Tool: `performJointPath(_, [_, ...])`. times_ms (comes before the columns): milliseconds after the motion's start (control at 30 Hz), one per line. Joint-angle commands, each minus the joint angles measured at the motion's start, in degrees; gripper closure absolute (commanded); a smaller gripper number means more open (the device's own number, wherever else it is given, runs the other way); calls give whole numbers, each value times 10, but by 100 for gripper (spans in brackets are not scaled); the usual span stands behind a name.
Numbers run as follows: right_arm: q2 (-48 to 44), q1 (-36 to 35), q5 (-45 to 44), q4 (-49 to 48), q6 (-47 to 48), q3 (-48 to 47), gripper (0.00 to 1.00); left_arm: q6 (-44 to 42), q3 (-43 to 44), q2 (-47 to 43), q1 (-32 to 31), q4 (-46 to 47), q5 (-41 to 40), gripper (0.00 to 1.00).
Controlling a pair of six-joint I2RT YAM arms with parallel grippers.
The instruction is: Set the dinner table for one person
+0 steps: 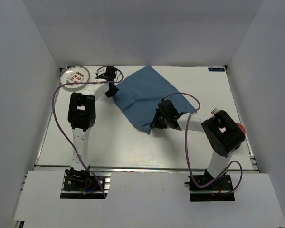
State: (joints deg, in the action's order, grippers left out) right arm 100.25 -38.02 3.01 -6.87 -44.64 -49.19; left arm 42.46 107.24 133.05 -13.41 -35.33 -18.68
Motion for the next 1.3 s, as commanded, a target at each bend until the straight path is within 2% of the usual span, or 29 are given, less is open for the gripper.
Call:
performJointPath(0, [46, 37, -147, 144, -5, -74, 100, 32, -115, -92, -10, -20, -10, 100])
performJointPath(133, [67, 102, -205, 229, 3, -163, 100, 50, -217, -170, -10, 10, 35, 100])
performJointPath(300, [38, 185, -230, 273, 48, -237, 100, 50, -308, -202, -21, 55, 82, 100])
performJointPath(333, [30, 190, -234, 284, 74, -249, 65, 46, -313, -201, -21, 58, 90, 100])
performJointPath(367, [19, 189, -241, 284, 83, -254, 34, 45, -316, -199, -27, 54, 104, 100])
performJointPath(400, [-4, 184, -244, 280, 92, -250, 19, 46, -320, -198, -32, 53, 109, 97])
performJointPath(433, [-17, 182, -205, 243, 123, -240, 11, 40, -327, -200, -32, 56, 122, 89])
performJointPath(467, [-27, 181, -177, 219, 135, -212, 11, 37, -333, -212, -38, 72, 141, 79])
performJointPath(500, [-36, 179, -155, 207, 140, -203, 11, 36, -347, -222, -48, 76, 144, 53])
performJointPath(533, [-34, 177, -133, 201, 144, -199, 11, 37, -354, -231, -53, 80, 142, 38])
performJointPath(567, [-28, 175, -126, 206, 157, -202, 11, 37, -360, -241, -61, 87, 139, 26])
performJointPath(633, [0, 168, -115, 221, 161, -217, 11, 39, -354, -259, -66, 78, 129, 14])
performJointPath(700, [15, 160, -100, 209, 169, -210, 11, 37, -340, -270, -72, 48, 107, 11])
performJointPath(733, [21, 158, -94, 207, 170, -209, 11, 36, -324, -273, -72, 29, 99, 4])
performJointPath(767, [30, 157, -98, 211, 163, -210, 11, 35, -317, -277, -72, 21, 92, 3])
performJointPath(900, [53, 157, -80, 208, 165, -222, 11, 27, -303, -293, -78, 8, 57, 2])
performJointPath(967, [91, 157, -87, 239, 167, -246, 11, 26, -288, -284, -78, 3, 51, 2])
performJointPath(1133, [170, 165, -151, 305, 152, -318, 11, 32, -202, -212, -64, -54, 44, 2])
performJointPath(1267, [193, 173, -182, 321, 151, -330, 11, 37, -159, -207, -64, -83, 29, 2])
